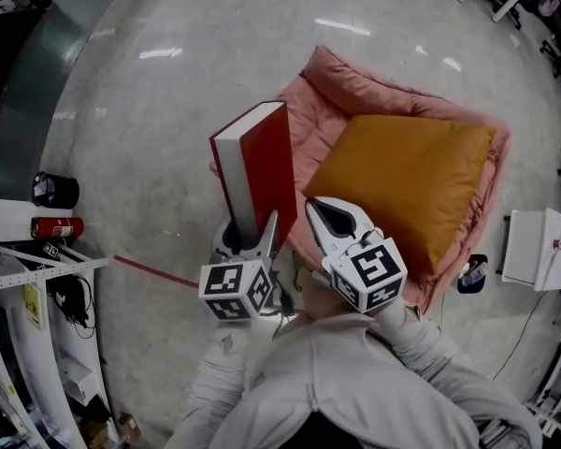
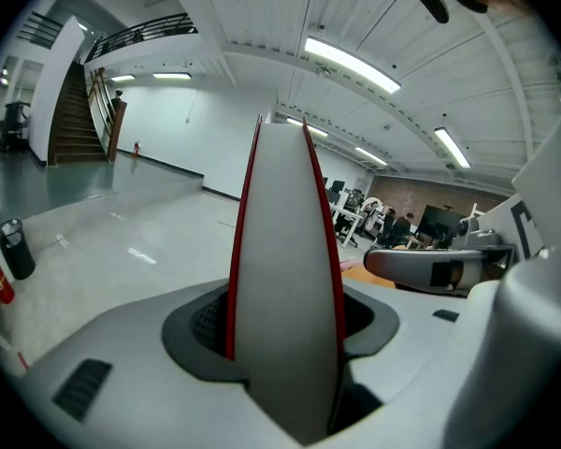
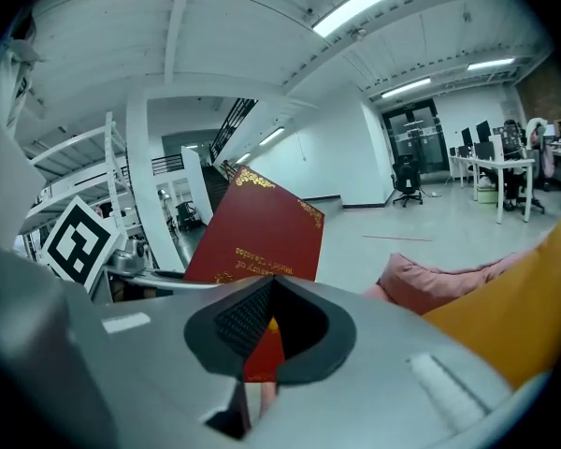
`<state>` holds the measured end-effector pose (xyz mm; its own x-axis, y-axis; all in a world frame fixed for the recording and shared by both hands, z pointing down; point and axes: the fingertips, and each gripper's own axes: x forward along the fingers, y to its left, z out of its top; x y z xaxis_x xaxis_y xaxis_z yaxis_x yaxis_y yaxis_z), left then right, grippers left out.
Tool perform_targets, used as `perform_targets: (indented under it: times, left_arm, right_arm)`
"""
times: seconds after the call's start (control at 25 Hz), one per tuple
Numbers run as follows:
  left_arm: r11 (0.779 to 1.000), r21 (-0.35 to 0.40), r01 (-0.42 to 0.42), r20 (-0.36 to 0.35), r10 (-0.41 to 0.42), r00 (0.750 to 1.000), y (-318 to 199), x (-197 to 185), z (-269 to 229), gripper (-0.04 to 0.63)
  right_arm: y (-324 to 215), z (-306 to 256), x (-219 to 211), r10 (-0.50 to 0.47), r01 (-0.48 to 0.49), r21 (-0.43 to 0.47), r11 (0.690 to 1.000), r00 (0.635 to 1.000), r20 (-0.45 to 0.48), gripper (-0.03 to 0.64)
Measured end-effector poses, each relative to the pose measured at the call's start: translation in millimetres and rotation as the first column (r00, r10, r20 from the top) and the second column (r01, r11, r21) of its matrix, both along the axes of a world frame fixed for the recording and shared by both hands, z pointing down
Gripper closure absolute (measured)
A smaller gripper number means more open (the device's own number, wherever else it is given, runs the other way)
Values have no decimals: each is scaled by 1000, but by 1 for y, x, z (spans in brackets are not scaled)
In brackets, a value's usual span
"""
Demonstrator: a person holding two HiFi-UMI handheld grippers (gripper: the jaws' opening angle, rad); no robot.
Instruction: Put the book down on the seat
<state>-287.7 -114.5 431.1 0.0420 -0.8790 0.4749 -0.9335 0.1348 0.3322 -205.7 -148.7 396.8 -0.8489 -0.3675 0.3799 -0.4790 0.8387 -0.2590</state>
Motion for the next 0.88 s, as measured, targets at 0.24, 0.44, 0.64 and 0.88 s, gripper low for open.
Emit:
perform_targets:
  times: [0.24,0.44,0.64,0.88]
  left_arm:
    - [995,-65,-76,-8,75,997,-48,-16,34,350]
    - [979,-136,-152,2,153,988,-93,-18,78,350]
    - [956,-209,-206,4,212,977,-140,-8,136,350]
    - [906,-326,-269,32,295,955,-185,3,211,350]
  right_arm:
    - [-39,24,-4,77,-78,-21,997,996,-36,617]
    - [-72,47,0,162,-165,-40,986,985,-57,617]
    - [-101,78,9,223,-229,-64,971,971,-87,617]
    - [-120,122,10,259,-272,-117,955,959,-113,617]
